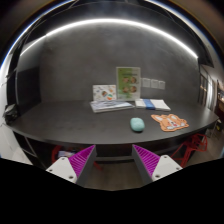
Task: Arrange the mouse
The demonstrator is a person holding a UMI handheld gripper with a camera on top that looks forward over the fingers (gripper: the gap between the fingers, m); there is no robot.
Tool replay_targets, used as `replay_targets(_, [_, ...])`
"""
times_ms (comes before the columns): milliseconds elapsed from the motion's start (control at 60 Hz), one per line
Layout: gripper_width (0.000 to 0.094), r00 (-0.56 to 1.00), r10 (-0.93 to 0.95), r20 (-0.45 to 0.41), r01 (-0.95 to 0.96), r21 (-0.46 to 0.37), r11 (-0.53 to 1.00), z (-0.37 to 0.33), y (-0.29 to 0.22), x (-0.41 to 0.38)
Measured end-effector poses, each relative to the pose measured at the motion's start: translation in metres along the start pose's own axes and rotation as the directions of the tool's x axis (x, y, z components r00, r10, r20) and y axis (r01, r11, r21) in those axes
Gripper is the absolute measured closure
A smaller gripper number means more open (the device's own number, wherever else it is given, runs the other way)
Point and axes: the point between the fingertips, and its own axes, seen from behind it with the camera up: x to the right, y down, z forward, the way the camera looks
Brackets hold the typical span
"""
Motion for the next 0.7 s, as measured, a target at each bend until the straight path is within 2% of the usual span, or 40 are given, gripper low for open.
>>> replay_targets(67, [0.0133, 0.999, 0.01, -0.038, -0.01, 0.003, 1.0, 0.037, -0.001, 0.037])
replay_targets(167, [0.0135, 0.998, 0.036, -0.052, -0.035, 0.021, 0.999, 0.1, -0.006, 0.08])
replay_targets(283, [0.0138, 0.998, 0.05, -0.032, -0.049, 0.039, 0.998, 0.163, -0.015, 0.106])
replay_targets(433, [0.0155, 0.997, 0.068, 0.034, -0.07, 0.058, 0.996, 0.216, -0.026, 0.109])
replay_targets(517, [0.0184, 0.999, 0.034, 0.026, -0.035, 0.065, 0.997, 0.232, -0.027, 0.108])
replay_targets(533, [0.0144, 0.999, 0.02, 0.026, -0.022, 0.067, 0.997, 0.235, -0.027, 0.108])
replay_targets(583, [0.0285, 0.999, 0.024, 0.038, -0.027, 0.088, 0.996, 0.24, -0.03, 0.106])
replay_targets(600, [0.0365, 0.998, 0.035, 0.043, -0.039, 0.095, 0.995, 0.241, -0.03, 0.105])
replay_targets(700, [0.0402, 0.999, 0.014, 0.036, -0.018, 0.121, 0.992, 0.24, -0.028, 0.105])
